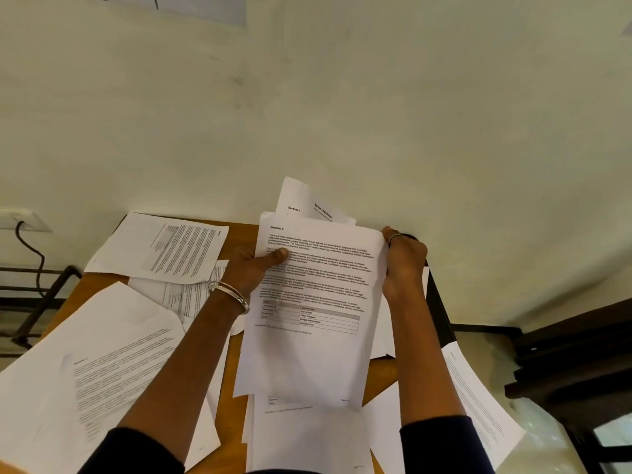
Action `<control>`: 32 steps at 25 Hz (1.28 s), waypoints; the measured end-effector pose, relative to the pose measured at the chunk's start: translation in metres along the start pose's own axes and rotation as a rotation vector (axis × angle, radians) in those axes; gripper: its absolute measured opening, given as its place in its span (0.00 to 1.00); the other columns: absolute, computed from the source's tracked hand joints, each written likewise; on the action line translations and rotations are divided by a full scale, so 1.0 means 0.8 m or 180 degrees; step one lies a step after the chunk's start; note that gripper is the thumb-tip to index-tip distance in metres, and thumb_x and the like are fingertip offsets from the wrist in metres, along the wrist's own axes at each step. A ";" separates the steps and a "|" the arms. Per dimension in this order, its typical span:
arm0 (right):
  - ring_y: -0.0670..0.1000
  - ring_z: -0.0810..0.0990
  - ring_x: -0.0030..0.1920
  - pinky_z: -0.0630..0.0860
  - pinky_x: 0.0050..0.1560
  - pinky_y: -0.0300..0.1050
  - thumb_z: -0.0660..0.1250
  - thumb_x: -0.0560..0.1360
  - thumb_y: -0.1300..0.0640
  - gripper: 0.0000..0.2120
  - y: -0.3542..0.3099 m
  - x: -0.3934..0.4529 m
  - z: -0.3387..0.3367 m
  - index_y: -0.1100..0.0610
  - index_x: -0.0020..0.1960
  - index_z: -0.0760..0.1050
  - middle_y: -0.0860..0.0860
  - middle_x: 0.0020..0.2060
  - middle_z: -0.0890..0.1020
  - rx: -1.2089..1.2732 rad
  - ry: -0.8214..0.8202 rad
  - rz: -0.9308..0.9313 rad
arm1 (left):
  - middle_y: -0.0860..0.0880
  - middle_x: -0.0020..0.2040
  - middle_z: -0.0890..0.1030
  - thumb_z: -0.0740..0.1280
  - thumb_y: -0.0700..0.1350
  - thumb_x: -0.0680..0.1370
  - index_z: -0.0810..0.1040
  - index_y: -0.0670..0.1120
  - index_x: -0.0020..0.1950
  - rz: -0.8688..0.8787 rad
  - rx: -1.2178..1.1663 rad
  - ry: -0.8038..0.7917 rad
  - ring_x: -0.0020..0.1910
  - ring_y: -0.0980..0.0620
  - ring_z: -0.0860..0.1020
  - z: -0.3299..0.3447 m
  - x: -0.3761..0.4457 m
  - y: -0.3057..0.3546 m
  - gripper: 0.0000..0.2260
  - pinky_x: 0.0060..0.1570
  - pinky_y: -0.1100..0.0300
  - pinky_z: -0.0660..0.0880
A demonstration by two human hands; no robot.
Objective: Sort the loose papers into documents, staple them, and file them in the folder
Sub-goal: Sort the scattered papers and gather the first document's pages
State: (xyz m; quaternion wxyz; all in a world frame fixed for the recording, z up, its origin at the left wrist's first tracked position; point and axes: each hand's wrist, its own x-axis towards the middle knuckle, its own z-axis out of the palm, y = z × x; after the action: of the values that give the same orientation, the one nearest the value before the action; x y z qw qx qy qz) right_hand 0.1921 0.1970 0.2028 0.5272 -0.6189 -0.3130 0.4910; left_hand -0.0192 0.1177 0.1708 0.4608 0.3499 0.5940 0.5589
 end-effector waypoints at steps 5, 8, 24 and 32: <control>0.51 0.76 0.36 0.73 0.39 0.45 0.65 0.77 0.45 0.17 0.004 -0.008 -0.008 0.55 0.36 0.75 0.51 0.33 0.79 -0.0145 -0.0409 0.0160 | 0.52 0.43 0.85 0.72 0.43 0.72 0.82 0.53 0.42 -0.0116 -0.0156 0.0081 0.46 0.43 0.82 -0.004 -0.004 -0.007 0.05 0.49 0.44 0.78; 0.51 0.84 0.45 0.80 0.49 0.50 0.63 0.75 0.38 0.18 0.018 -0.020 -0.028 0.51 0.52 0.79 0.50 0.46 0.85 -0.0314 -0.1256 0.0406 | 0.49 0.43 0.85 0.72 0.42 0.72 0.82 0.47 0.49 -0.0245 -0.0422 0.0326 0.43 0.44 0.83 -0.008 -0.005 -0.011 0.07 0.46 0.45 0.79; 0.52 0.77 0.49 0.73 0.53 0.44 0.64 0.78 0.60 0.08 0.103 0.003 -0.050 0.63 0.55 0.77 0.56 0.52 0.81 -0.1394 -0.0056 -0.0801 | 0.48 0.49 0.84 0.67 0.32 0.69 0.84 0.46 0.47 0.0775 -0.1591 -0.0174 0.50 0.49 0.82 0.034 -0.040 0.099 0.13 0.54 0.53 0.78; 0.57 0.82 0.51 0.78 0.56 0.58 0.66 0.77 0.62 0.09 0.107 0.006 -0.069 0.50 0.51 0.80 0.54 0.52 0.83 -0.0084 -0.0805 0.0341 | 0.48 0.56 0.81 0.76 0.40 0.67 0.61 0.50 0.72 -0.0261 0.0803 0.0367 0.53 0.48 0.80 0.009 -0.011 -0.037 0.37 0.56 0.45 0.76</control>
State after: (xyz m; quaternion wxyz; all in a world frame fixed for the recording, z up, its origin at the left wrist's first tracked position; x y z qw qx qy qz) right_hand 0.2340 0.1614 0.1174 0.4484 -0.5748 -0.3498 0.5884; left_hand -0.0071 0.1084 0.1435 0.4007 0.3478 0.6989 0.4797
